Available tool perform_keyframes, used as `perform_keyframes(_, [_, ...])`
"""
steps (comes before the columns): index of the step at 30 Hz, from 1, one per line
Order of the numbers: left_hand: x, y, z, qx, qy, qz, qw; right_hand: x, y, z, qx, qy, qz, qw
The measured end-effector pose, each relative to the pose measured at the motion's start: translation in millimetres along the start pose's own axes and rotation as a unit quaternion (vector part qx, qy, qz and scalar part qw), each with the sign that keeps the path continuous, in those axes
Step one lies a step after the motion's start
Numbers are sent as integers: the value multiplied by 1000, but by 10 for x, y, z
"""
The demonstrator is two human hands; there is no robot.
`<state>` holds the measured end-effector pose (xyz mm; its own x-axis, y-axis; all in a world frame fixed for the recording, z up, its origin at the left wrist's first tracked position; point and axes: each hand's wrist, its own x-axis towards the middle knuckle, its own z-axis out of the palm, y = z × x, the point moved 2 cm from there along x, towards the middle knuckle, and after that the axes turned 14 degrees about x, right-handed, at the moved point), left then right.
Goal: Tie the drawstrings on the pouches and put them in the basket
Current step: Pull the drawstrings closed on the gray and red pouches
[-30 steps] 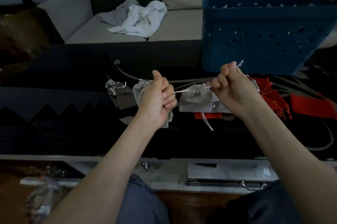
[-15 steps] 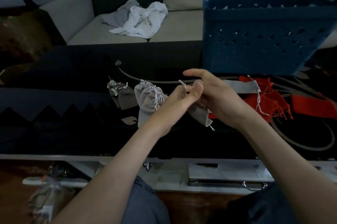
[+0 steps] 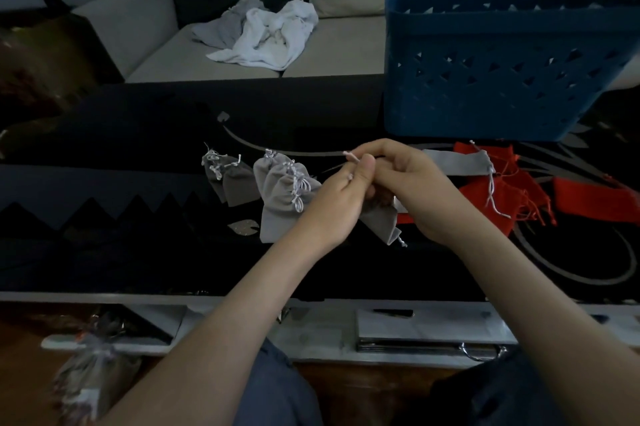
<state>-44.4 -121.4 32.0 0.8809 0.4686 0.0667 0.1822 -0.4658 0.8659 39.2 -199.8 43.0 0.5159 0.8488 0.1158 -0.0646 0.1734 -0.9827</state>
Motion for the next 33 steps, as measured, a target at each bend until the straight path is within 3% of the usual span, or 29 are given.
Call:
perform_keyframes(7, [32, -11, -19, -79, 17, 12, 997, 10, -19, -19, 3, 19, -29, 999])
perform_keyframes(13, [45, -18, -89, -128, 71, 16, 989, -6, -77, -21, 102, -3, -51, 993])
perform_keyframes(20, [39, -11, -217, -188, 105, -6, 977, -5, -73, -124, 7, -34, -4, 999])
perform_keyframes(28, [22, -73, -251, 23, 136, 46, 989, 1, -98, -161, -3, 4, -22, 1000])
perform_keyframes(31, [45, -107, -259, 243, 241, 117, 932, -11, -113, -141, -7, 4, -23, 1000])
perform_keyframes(33, [50, -106, -244, 320, 277, 130, 896, -17, -126, -132, 2, -1, -15, 1000])
